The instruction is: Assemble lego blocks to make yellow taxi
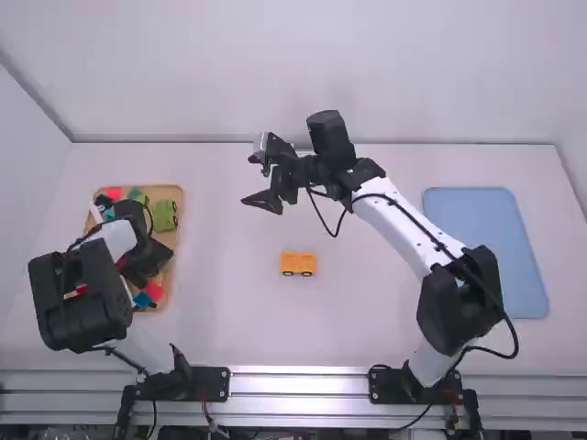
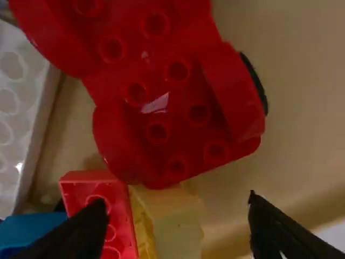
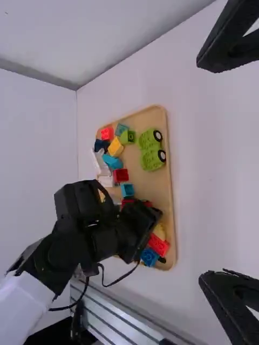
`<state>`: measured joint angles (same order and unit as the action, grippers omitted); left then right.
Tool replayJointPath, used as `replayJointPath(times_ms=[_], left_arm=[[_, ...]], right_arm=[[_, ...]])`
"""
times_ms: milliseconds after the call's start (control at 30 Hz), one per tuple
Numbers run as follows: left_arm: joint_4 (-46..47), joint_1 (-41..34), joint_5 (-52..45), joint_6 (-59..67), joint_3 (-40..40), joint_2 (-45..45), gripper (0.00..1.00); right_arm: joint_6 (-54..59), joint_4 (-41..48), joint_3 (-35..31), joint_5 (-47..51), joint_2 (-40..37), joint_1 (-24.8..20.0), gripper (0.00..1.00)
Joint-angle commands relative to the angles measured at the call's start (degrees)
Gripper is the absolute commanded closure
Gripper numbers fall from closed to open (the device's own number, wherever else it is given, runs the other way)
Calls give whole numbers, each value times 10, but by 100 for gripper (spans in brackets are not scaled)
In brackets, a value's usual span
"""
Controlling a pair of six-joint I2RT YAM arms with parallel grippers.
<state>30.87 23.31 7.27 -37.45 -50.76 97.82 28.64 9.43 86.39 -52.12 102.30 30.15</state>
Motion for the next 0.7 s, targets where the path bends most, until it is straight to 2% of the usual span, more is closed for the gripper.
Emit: replayJointPath(times_ms=[0,100,167,267,367,433,667], left_arm=[[-10,-5,-18,9,19,1,25],[-28,-5,-39,9,29,1,31],[-38,-1,-38,8,32,1,48],[-39,-1,-57,11,28,1,60],[-37,-5,-69,23,21,1,64],[-29,-4,-66,23,13,1,72],[-21,5,-57,28,-12,1,73]], right_arm=[[-2,1,19,-3,1,-1,2],[-2,1,19,-3,1,-1,2],[-2,3,19,-3,1,-1,2],[-1,5,19,-3,1,-1,2],[-1,7,19,-3,1,-1,2],[6,12,19,-3,1,-1,2],[16,17,19,-3,1,-1,2]])
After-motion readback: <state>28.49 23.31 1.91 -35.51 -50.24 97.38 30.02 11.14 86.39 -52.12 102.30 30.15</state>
